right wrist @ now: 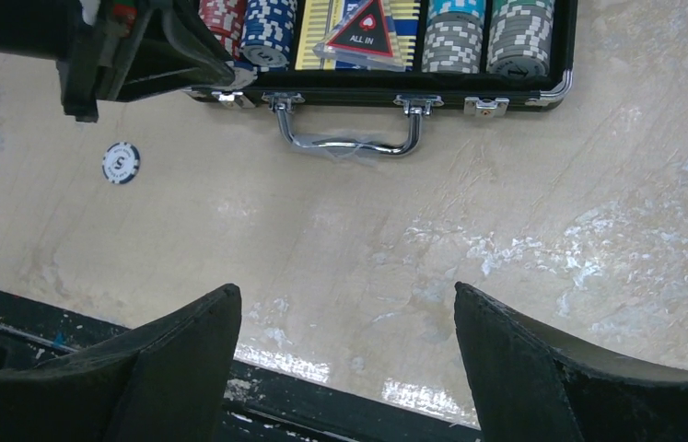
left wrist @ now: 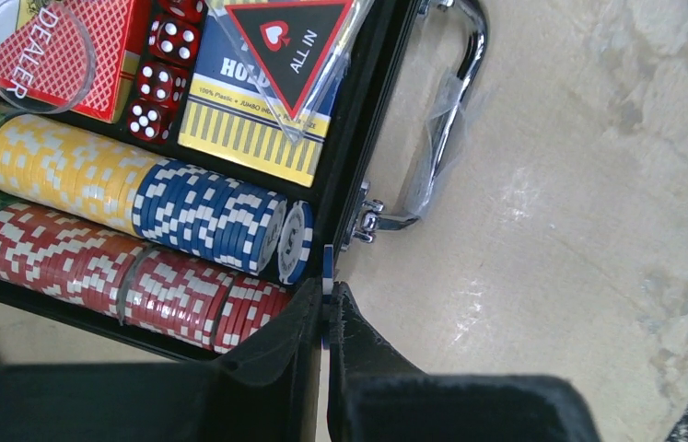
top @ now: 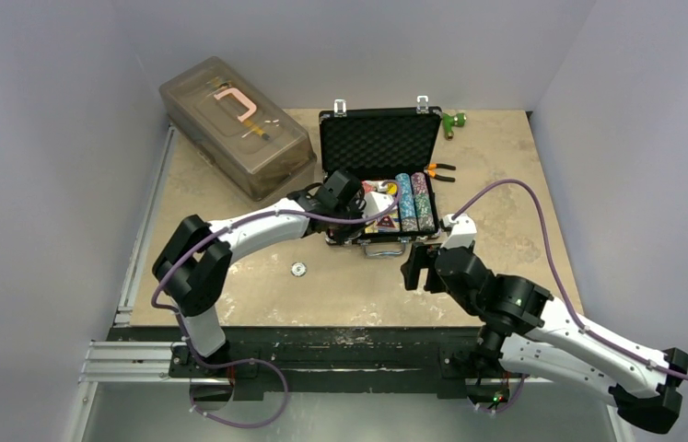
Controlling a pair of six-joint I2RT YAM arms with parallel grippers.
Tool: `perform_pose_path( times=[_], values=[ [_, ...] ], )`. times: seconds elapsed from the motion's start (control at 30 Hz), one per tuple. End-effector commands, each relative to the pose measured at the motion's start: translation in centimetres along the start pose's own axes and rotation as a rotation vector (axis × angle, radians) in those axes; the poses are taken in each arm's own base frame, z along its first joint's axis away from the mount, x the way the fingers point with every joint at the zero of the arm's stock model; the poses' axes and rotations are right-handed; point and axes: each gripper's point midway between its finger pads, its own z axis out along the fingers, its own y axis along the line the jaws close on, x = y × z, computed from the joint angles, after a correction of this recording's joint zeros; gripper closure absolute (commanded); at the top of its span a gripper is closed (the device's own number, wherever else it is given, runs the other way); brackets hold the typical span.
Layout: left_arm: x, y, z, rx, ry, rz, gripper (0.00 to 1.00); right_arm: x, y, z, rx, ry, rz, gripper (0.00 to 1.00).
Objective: Pack up texas hold em set
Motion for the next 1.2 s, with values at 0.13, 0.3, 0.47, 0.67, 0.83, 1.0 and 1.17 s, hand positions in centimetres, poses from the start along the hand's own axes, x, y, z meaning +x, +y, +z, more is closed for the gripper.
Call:
perform_pose_path(
  times=[0.13,0.3,0.47,0.67,0.83,1.0,1.17],
  values=[
    [-0.8,0.9,0.5,-0.067,0.022,0.144,1.0,-0.6,0.3,-0.1,-0.018,-0.033,0.019,0.16],
    [-1.4,1.1,-0.2,-0.092,0.009,0.161,1.0,-0.7,0.2,0.0,-0.012,-0.035,0.014,0.15],
    [-2.7,1.4,-1.3,-0.105,-0.022,0.179,1.0,-0.6,0.3,0.1,-0.012,-0.03,0.008,0.14],
    [-3.0,1.7,-1.6,-0.116,-0.027,0.197,1.0,-0.6,0.2,0.2,-0.007,-0.029,0.006,0.13],
    [-3.6,1.8,-1.8,-0.116,-0.039,0.205,1.0,-0.6,0.2,0.1,-0.011,-0.03,0.009,0.12],
    [-3.6,1.8,-1.2,-0.103,-0.033,0.218,1.0,-0.6,0.3,0.1,-0.011,-0.028,0.007,0.12],
    [-3.0,1.7,0.0,-0.085,0.001,0.229,1.0,-0.6,0.2,0.1,-0.008,-0.029,0.01,0.11]
  ],
)
